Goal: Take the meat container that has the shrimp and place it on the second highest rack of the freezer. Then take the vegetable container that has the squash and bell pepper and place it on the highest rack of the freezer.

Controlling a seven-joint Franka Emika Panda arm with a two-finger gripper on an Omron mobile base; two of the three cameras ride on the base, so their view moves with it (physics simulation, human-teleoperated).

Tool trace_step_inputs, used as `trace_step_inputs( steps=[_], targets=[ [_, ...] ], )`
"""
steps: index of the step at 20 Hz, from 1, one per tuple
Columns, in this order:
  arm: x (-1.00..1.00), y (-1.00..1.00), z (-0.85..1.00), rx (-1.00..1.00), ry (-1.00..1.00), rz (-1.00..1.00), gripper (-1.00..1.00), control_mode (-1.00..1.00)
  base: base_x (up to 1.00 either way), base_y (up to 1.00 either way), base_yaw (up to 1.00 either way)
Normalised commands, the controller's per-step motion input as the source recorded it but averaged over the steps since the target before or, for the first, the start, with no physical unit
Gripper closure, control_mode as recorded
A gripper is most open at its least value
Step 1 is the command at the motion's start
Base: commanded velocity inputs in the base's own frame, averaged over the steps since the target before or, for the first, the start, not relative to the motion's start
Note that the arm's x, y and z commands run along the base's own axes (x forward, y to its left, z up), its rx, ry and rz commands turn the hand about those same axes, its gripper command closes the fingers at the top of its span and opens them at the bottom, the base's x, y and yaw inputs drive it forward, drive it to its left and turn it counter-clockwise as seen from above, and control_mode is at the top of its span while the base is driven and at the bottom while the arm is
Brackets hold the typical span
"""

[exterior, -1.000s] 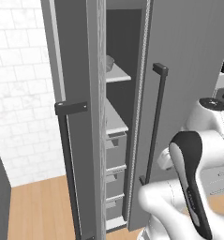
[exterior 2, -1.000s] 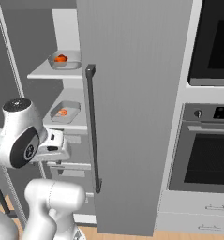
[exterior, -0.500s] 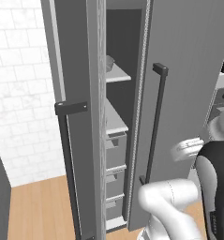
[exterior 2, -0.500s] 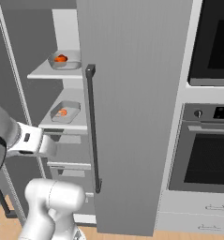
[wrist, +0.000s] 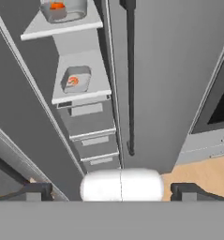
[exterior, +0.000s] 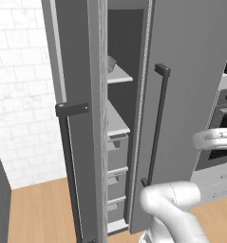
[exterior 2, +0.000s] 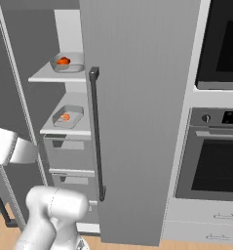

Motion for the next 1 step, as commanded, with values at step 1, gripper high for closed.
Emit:
trace_step_inputs(
  steps=[1],
  targets=[
    [-0.29, 0.0, 0.0, 0.15, -0.08, -0.03, -1.0, -1.0, 0.0, 0.0, 0.0]
  ],
)
